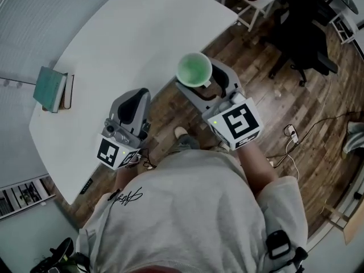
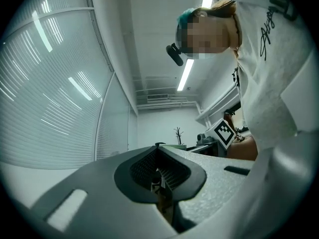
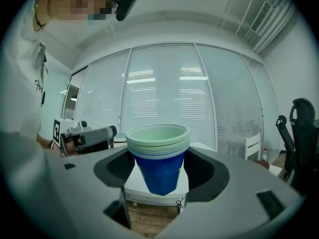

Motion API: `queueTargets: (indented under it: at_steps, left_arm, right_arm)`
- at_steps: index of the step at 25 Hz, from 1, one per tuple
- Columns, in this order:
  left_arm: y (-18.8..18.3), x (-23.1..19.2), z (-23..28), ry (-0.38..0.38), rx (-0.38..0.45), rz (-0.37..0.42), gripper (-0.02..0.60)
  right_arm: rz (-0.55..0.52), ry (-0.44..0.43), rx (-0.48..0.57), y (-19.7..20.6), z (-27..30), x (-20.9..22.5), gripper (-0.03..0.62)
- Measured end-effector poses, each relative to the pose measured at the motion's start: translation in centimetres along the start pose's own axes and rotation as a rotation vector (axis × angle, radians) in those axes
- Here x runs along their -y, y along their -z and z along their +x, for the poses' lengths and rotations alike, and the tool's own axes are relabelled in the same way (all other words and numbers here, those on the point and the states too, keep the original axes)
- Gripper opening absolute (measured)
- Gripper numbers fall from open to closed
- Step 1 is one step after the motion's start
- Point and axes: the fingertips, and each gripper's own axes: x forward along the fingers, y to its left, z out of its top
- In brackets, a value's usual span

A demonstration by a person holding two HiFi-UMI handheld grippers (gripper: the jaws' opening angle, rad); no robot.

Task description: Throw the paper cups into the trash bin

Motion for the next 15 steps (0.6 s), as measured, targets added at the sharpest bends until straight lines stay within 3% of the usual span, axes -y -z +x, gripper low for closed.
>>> queueTargets:
  at_steps: [15]
  left_arm:
    - [1.8, 9.7, 8.4, 0.201, 0.006, -0.076, -0.006]
  right_arm:
    - [-0.001, 0.168, -0.024, 1.3, -12.3, 5.5, 0.31]
